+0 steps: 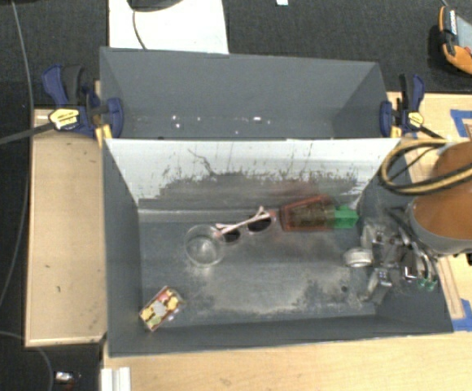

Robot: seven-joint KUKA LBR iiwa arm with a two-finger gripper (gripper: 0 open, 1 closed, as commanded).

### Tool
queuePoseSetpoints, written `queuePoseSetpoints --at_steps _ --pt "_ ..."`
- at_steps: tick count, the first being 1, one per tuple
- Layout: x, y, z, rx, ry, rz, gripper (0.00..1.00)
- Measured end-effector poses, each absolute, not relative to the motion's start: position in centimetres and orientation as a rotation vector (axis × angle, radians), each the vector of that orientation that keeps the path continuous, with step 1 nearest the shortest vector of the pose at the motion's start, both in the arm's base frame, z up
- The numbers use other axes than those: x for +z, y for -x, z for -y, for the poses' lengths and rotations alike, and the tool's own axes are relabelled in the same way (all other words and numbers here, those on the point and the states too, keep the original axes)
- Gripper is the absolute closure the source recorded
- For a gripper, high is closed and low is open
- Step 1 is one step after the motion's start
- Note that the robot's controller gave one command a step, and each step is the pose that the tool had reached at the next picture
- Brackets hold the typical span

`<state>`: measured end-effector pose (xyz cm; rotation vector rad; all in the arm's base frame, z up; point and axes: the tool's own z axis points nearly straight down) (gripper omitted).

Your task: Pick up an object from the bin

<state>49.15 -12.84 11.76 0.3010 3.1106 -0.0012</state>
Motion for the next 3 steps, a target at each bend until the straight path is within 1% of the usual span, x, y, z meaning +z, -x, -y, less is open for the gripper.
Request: queuePoseSetpoints --at_steps 1,2,3 --pt "15.4 -48.0 13.3 -0.006 -0.193 -3.111 0.0" --pt "17.1 -48.6 12.8 -0.007 -0.212 -3.104 0.0" --pt "15.0 -49.1 11.0 -0.015 0.388 -3.09 0.0"
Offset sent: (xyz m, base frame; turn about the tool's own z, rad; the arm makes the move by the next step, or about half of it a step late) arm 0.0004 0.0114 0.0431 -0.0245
